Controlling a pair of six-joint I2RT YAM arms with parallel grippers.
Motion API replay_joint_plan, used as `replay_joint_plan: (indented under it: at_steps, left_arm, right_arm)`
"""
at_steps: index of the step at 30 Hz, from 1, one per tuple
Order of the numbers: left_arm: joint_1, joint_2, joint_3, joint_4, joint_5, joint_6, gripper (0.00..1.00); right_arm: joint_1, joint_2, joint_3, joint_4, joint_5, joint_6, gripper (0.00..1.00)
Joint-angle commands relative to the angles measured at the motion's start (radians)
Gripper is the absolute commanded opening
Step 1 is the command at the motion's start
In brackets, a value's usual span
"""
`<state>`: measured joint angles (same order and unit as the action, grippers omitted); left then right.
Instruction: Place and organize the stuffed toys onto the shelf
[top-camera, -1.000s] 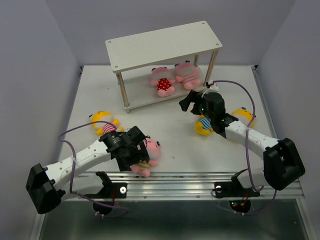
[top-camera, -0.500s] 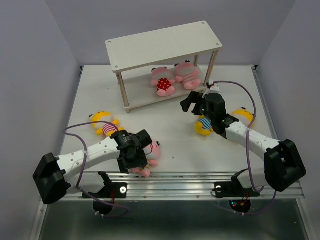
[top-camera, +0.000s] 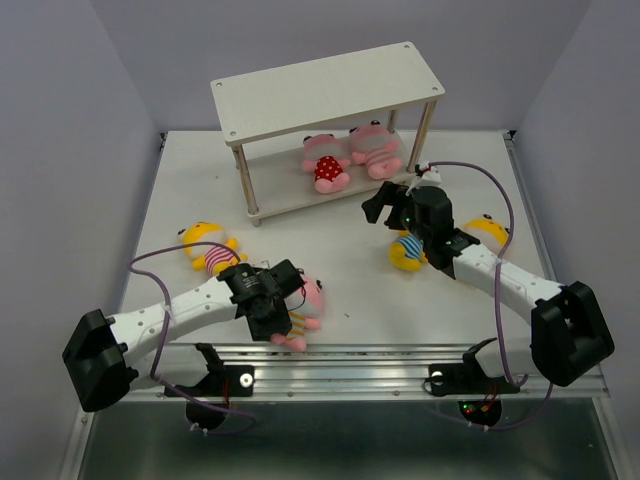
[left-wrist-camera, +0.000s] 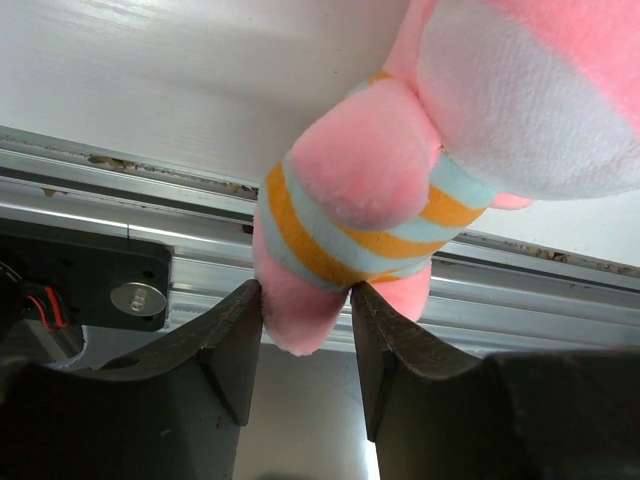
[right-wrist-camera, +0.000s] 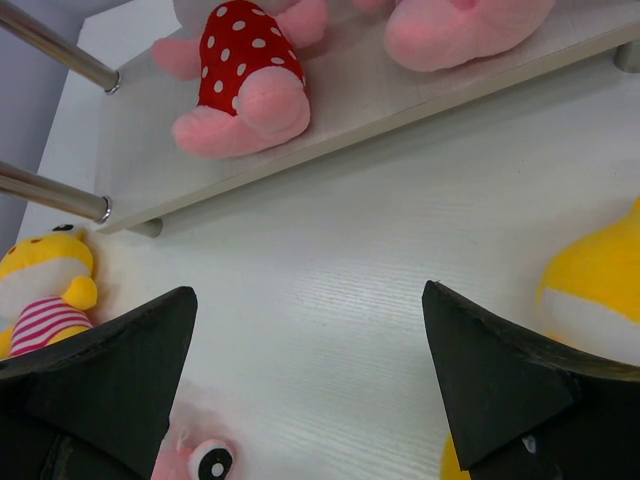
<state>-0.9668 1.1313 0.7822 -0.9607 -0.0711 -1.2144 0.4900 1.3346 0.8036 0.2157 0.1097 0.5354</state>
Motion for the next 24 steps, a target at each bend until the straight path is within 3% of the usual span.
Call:
replay_joint_plan:
  at_steps: [1,5,8,9,11,13,14,19,24]
  left_arm:
    - [-0.007,-0.021,-0.017,0.023,-0.001,0.01,0.52]
    - [-0.006,0.01,-0.02,0.033,0.002,0.021,0.53]
    - [-0.006,0.025,-0.027,0.042,0.005,0.027,0.47]
    - [-0.006,0.022,-0.031,0.046,0.004,0.026,0.38]
    - [-0.006,0.015,-0.034,0.051,0.004,0.023,0.31]
    - [-0.007,0.005,-0.035,0.051,-0.001,0.016,0.05]
    - [-0.006,0.001,-0.035,0.051,-0.004,0.013,0.0]
    - [-0.007,-0.06,-0.024,0.085,-0.036,0.019,0.0]
    - [-0.006,-0.205,-0.02,0.287,-0.084,0.041,0.0]
  right_arm:
    - [-0.008,-0.041,-0.001,0.027,0.039,-0.026,1.0]
    - [-0.008,-0.051,-0.004,0.025,0.054,-0.031,1.0]
    - [-0.008,-0.054,-0.006,0.024,0.054,-0.031,1.0]
    - [-0.008,-0.055,-0.006,0.025,0.056,-0.032,1.0]
    - [-0.008,-0.058,-0.007,0.022,0.056,-0.031,1.0]
    - [-0.008,-0.06,-0.009,0.022,0.058,-0.029,1.0]
    - [-0.008,-0.063,-0.01,0.022,0.058,-0.028,1.0]
    - [-0.008,-0.069,-0.014,0.016,0.05,-0.025,1.0]
    - [-0.008,-0.084,-0.023,0.01,0.053,-0.025,1.0]
